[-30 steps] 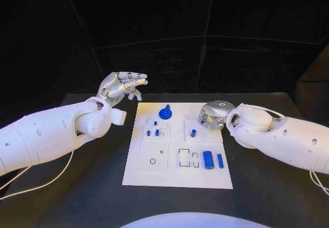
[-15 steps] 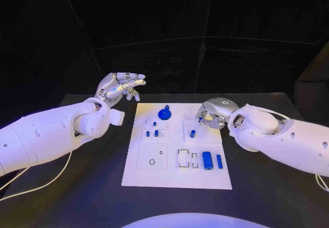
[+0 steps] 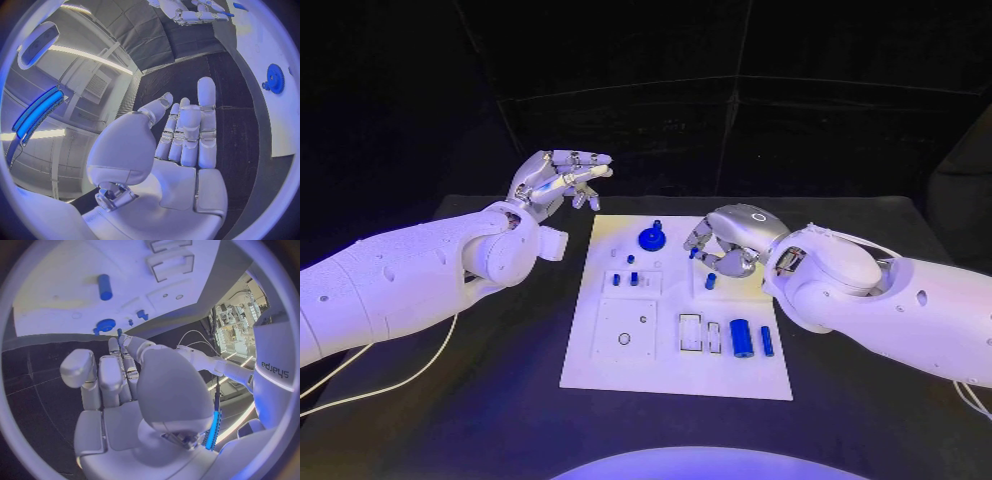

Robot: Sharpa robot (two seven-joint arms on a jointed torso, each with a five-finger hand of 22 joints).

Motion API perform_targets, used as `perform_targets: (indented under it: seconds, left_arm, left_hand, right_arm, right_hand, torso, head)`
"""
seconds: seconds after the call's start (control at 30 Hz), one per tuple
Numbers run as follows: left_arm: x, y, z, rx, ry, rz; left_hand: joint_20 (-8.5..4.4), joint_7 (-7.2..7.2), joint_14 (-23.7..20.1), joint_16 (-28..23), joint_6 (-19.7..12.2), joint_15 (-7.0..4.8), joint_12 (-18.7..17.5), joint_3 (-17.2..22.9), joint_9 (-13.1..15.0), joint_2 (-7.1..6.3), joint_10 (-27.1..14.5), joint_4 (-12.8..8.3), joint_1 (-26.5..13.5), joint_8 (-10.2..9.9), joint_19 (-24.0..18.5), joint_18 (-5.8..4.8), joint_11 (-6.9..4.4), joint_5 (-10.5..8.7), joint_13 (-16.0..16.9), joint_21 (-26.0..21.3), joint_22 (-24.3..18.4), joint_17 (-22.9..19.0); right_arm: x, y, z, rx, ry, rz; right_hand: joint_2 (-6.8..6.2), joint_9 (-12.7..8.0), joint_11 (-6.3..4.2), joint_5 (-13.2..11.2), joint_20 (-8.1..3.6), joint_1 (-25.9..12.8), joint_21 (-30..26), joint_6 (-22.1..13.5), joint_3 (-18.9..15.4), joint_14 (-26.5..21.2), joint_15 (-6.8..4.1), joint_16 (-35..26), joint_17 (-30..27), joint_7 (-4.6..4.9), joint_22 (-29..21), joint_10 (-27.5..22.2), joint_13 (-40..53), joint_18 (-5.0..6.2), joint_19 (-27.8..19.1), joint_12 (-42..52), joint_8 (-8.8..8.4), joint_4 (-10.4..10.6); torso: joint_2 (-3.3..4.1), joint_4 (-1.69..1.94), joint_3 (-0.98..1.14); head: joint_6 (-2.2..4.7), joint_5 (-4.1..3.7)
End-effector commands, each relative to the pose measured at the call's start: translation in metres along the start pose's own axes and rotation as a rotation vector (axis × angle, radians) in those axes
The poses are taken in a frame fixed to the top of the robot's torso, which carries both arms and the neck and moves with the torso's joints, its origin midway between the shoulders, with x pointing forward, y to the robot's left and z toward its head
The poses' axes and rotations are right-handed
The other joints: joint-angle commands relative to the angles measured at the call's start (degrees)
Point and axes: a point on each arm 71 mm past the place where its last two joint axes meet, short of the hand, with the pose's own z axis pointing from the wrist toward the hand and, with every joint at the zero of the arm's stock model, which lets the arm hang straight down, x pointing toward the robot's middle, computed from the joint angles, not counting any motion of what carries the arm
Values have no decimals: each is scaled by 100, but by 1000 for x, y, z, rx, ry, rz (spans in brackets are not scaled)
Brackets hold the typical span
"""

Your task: Assemble the parts on the task board

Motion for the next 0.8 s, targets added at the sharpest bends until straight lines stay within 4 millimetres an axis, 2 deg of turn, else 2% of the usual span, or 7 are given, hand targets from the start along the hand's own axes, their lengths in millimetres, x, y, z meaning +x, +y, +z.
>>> perform_targets:
  seconds: [0.03,0.17,0.3,0.4,0.6,0.8]
  left_arm:
    - [2,-1,1,5,3,-6]
    - [3,-1,2,5,9,-10]
    - [5,0,2,5,14,-13]
    - [6,0,3,5,17,-15]
    - [8,0,3,4,21,-17]
    - [9,0,4,4,25,-20]
  left_hand:
    - [22,15,-31,-23,-36,-7,-23,-33,-5,39,-50,4,-6,-24,-29,71,-9,-6,-10,-21,-9,-5]
    - [25,18,-38,-29,-43,-4,-22,-38,-4,38,-59,2,-4,-24,-29,71,-5,-7,-9,-26,-13,-19]
    - [25,18,-38,-29,-43,-4,-22,-38,-4,38,-59,2,-4,-24,-29,71,-5,-7,-9,-26,-13,-19]
    - [25,18,-38,-29,-43,-4,-22,-38,-4,38,-59,2,-4,-24,-29,71,-5,-7,-9,-26,-13,-19]
    - [27,19,-41,-30,-47,-2,-20,-42,-3,35,-65,-3,0,-24,-30,71,-4,-7,-8,-31,-16,-23]
    - [27,19,-41,-30,-47,-2,-20,-42,-3,35,-65,-3,0,-24,-30,71,-4,-7,-8,-31,-16,-23]
  right_arm:
    - [-2,16,5,-45,-23,44]
    - [5,38,13,-102,-5,63]
    - [20,55,18,-143,30,72]
    - [30,61,20,-156,54,75]
    - [55,67,21,-168,116,74]
    - [68,70,22,-175,155,73]
  right_hand:
    - [1,-5,12,32,-2,-37,17,12,24,117,-15,38,-2,28,-2,31,0,-35,30,-40,-27,-24]
    - [-8,-6,15,33,-3,-34,16,9,50,113,-16,37,-11,31,-7,29,0,-34,25,-45,-33,-61]
    - [-17,-6,17,28,-3,-38,20,8,57,112,-15,38,-13,34,-1,28,0,-35,25,-47,-36,-76]
    - [-21,-6,18,25,-3,-42,19,7,57,111,-14,38,-15,36,-3,28,0,-34,23,-48,-37,-80]
    - [-24,-6,20,20,-2,-50,21,8,58,110,-13,37,-18,38,-1,28,1,-35,23,-49,-38,-84]
    - [-26,-6,22,17,-2,-59,19,7,58,109,-12,36,-23,41,-6,27,1,-34,20,-50,-39,-85]
  torso:
    - [5,5,-8]
    - [-1,-11,-13]
    - [1,-1,-12]
    - [2,0,-13]
    - [2,0,-2]
    - [3,-1,0]
  head:
    - [-23,60]
    - [-23,88]
    - [-43,104]
    - [-61,137]
    - [-112,206]
    - [-150,265]
